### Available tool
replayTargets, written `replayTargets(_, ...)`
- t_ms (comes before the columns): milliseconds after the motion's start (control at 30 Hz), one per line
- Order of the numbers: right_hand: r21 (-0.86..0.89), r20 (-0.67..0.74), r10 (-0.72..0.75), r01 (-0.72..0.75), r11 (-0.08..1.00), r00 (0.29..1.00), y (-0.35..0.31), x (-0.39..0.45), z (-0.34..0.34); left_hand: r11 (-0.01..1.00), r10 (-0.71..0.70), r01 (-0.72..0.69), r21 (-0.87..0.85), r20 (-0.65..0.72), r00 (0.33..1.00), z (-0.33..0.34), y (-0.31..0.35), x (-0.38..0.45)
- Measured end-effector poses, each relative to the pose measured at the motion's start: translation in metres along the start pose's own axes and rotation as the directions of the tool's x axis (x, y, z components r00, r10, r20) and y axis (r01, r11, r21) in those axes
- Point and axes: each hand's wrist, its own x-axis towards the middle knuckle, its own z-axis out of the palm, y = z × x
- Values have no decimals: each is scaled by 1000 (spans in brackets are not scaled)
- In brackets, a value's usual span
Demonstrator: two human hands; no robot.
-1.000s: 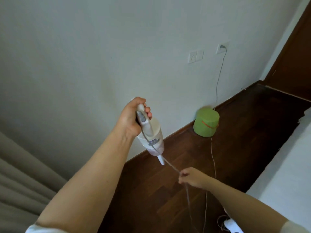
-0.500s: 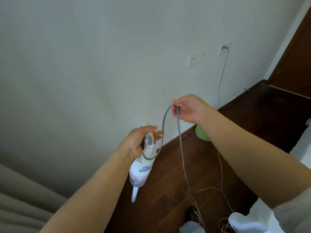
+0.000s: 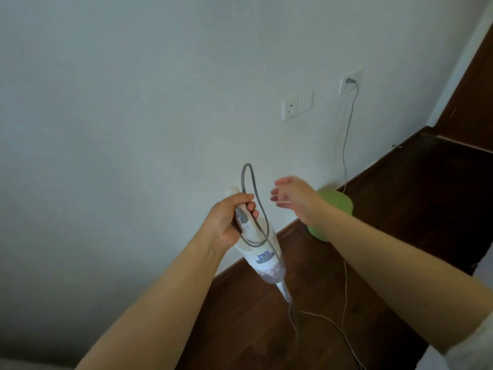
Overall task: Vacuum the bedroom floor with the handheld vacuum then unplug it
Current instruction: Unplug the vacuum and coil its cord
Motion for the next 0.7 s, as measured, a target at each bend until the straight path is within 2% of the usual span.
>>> replayTargets(67,-201,-1,33,-32,979,999,37,11,-20,999,27,-27,-33,-9,1000,17,4,16)
replayTargets(133,-361,73,87,-55,931,993,76,16,-33,998,47,-47,-46,-15,999,34,7,33)
replayTargets(267,-484,170,86,7,875,982,114,31,-46,997,68,-69,-42,-17,998,59,18,63)
replayTargets(433,-569,86,212,-127,812,974,112,61,-105,998,37,-37,-51,2,999,59,35,98)
replayTargets(500,-517,-26,241,-220,827,970,100,76,-133,1000,9,-9,-27,9,1000,54,41,114)
replayTargets(600,-262,-237,323,-381,887,916,66,110,-151,999,-24,23,29,15,1000,50,45,141)
replayTargets(700,-53,-308,389,-424,904,868,16,146,-149,993,-42,42,108,1,999,54,48,164)
